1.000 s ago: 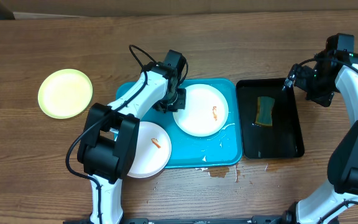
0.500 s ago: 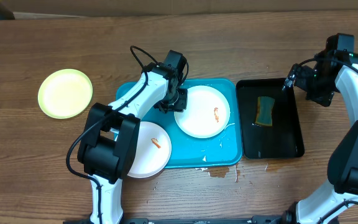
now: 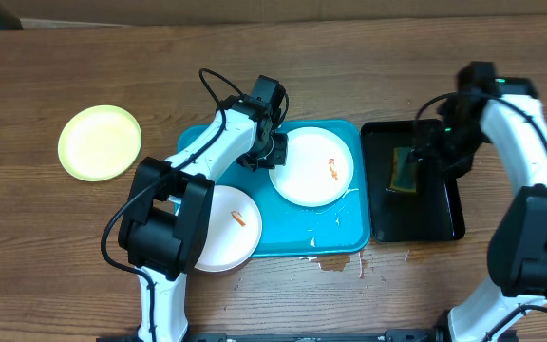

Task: Clean dirty plates on tray and stack at the side
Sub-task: 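Reach right gripper into black tray and grasp the sponge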

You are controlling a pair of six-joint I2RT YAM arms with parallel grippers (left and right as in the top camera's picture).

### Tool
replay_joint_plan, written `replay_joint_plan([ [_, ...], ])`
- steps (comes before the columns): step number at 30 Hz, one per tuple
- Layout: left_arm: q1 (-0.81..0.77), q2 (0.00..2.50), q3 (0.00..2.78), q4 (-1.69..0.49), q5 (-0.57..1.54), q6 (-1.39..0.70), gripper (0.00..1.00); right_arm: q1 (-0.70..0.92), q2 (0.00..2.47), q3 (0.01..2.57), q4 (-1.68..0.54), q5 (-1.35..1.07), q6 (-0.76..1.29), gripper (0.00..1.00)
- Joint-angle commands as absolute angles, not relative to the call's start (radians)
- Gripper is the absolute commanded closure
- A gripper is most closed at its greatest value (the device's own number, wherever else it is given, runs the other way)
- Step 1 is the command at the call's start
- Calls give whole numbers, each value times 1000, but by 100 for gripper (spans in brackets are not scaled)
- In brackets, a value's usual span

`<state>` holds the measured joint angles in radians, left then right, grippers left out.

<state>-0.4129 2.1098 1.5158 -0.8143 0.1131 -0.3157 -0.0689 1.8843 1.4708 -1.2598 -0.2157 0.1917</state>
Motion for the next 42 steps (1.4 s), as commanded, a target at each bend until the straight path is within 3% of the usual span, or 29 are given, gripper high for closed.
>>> replay_joint_plan([
  [1, -419, 2114, 1507, -814, 104, -311, 93, -1, 1876, 1422, -1225, -94, 218, 39],
  [3, -419, 2114, 1507, -815, 104, -311, 92, 27, 1876, 1389, -1185, -44, 218, 25],
  [9, -419, 2114, 1507, -816, 104, -310, 91, 51, 1876, 1282, -1072, 62, 292, 25],
  [19, -419, 2114, 1507, -815, 104, -310, 91, 51, 1876, 1087, -827, -54, 297, 35],
  [21, -419, 2114, 1507, -815, 104, -310, 90, 51, 1876, 1071, -818, -54, 287, 91],
  [22, -419, 2114, 1507, -815, 104, -310, 91, 51, 1876, 1073, -824, -54, 285, 96],
  [24, -419, 2114, 1507, -815, 104, -310, 91, 51, 1874, 1088, -842, -54, 285, 96],
  [25, -419, 2114, 1507, -815, 104, -310, 90, 51, 1874, 1104, -857, -54, 281, 96],
  [26, -419, 2114, 1507, -815, 104, -310, 90, 51, 1874, 1122, -873, -54, 280, 89],
  [28, -419, 2114, 1507, -815, 104, -310, 90, 51, 1874, 1162, -897, -54, 263, 61],
  [30, -419, 2114, 1507, -815, 104, -310, 90, 50, 1874, 1201, -902, -44, 245, 41],
  [34, -419, 2114, 1507, -815, 104, -310, 89, 50, 1874, 1228, -843, 13, 235, 21],
  [39, -419, 2114, 1507, -815, 104, -310, 89, 50, 1876, 1203, -751, 51, 236, 19],
  [41, -419, 2114, 1507, -815, 104, -310, 89, 50, 1876, 1180, -707, 51, 236, 24],
  [42, -419, 2114, 1507, -815, 104, -310, 89, 50, 1876, 1173, -695, 51, 236, 31],
])
